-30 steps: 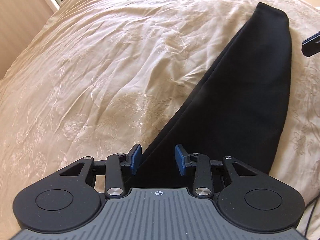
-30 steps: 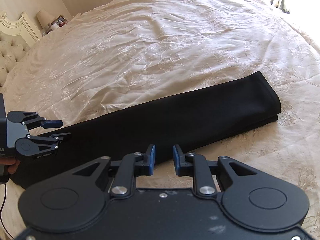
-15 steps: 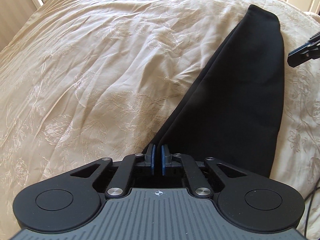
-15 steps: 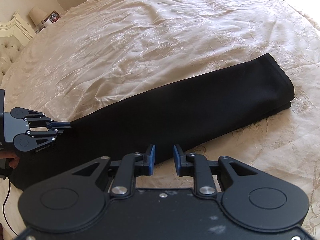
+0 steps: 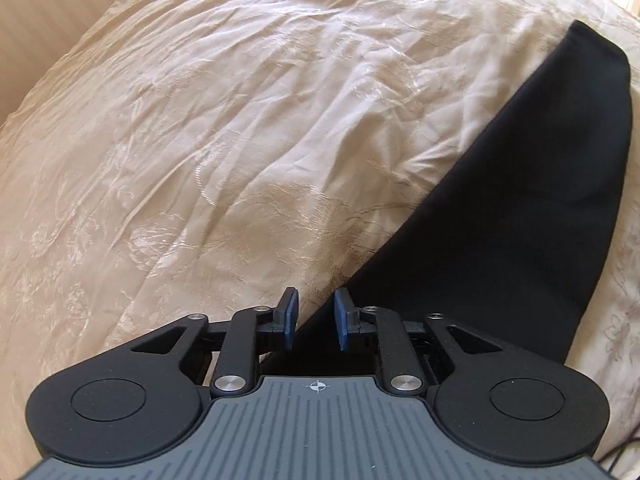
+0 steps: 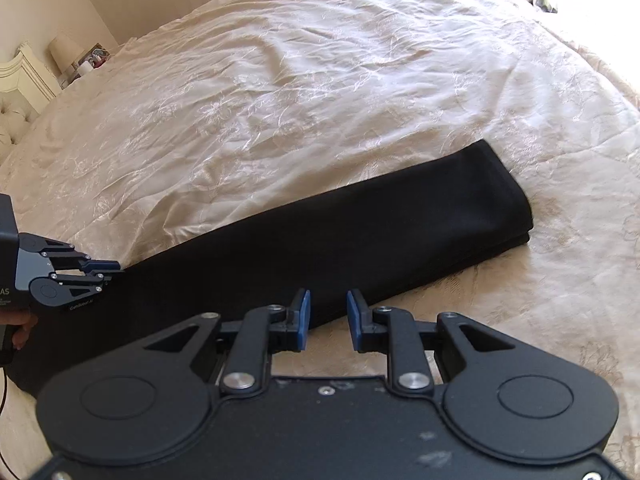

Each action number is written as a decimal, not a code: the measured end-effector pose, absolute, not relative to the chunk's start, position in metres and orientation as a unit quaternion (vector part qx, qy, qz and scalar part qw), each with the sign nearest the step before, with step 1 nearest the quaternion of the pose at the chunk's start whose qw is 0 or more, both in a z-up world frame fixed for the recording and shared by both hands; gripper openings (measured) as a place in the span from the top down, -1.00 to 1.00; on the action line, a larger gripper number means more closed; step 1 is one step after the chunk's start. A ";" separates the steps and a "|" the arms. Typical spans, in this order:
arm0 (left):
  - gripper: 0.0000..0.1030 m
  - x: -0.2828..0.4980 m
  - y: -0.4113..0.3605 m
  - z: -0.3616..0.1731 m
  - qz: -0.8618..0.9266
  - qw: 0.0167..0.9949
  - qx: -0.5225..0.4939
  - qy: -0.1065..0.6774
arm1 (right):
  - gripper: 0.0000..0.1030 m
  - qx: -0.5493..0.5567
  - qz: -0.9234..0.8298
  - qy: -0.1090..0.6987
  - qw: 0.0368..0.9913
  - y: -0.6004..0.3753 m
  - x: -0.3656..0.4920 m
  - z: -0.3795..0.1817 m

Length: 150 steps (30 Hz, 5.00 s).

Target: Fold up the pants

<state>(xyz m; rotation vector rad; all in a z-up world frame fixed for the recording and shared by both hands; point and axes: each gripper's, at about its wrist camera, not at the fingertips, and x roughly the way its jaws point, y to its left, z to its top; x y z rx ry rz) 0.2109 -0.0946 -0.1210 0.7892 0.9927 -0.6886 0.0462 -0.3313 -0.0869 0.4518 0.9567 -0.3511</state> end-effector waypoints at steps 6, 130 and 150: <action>0.50 0.189 -0.109 -0.083 -0.279 0.796 0.267 0.466 | 0.47 0.210 -0.227 0.438 0.844 -0.389 0.038 -0.088; 0.35 0.224 0.126 -0.098 -0.210 0.797 0.002 0.566 | 0.54 0.109 0.004 0.486 0.867 -0.057 0.158 -0.138; 0.23 0.201 0.000 -0.138 -0.225 0.754 -0.011 0.617 | 0.38 0.154 -0.085 0.450 0.875 -0.215 0.095 -0.095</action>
